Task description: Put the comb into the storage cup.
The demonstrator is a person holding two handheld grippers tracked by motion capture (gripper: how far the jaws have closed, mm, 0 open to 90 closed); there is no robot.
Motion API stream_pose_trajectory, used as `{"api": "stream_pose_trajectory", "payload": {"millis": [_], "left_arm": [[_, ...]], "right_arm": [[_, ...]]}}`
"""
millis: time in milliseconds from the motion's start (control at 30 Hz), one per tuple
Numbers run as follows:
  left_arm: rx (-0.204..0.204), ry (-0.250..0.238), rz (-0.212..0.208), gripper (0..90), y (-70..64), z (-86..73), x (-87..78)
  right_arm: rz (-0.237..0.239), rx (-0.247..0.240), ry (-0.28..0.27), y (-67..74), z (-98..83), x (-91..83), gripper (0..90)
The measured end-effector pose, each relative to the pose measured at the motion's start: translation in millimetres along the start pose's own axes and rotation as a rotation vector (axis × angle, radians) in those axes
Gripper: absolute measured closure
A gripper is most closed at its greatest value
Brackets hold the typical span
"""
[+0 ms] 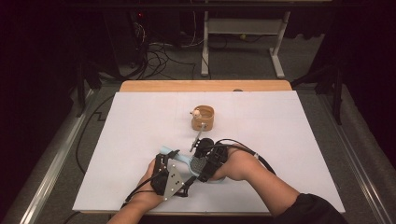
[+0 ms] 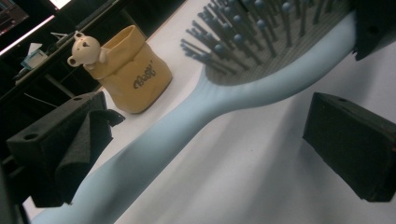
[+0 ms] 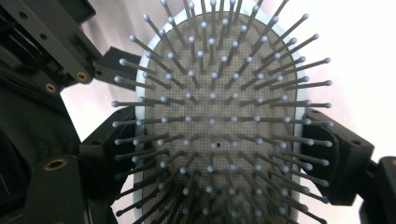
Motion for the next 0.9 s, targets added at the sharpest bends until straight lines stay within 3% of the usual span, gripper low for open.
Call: {"api": "stream_pose_trajectory", "payload": {"millis": [133, 733, 900], "left_arm": [[-0.018, 0.037, -0.015, 16.0, -1.5, -1.2, -4.4], [0.019, 0.000, -0.038, 16.1, -1.7, -4.0, -6.4], [0.060, -0.022, -0.077, 22.1, -3.3, -8.2, -11.3]], "right_arm": [[0.004, -0.002, -0.002, 1.2, 2.2, 1.6, 20.8], [0.031, 0.006, 0.007, 5.1, 9.1, 4.8, 20.8], [0.046, 0.035, 0.002, 3.9, 9.7, 5.7, 20.7]]}}
Point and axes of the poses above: each handheld gripper's, and its own axes: x roughly forward along the jaws, z roughly out of its top, y roughly to its left, the point moved 7 cm from there along x, roughly forward along the jaws, and after that the axes turned 15 degrees about z, right-handed, at the moved point
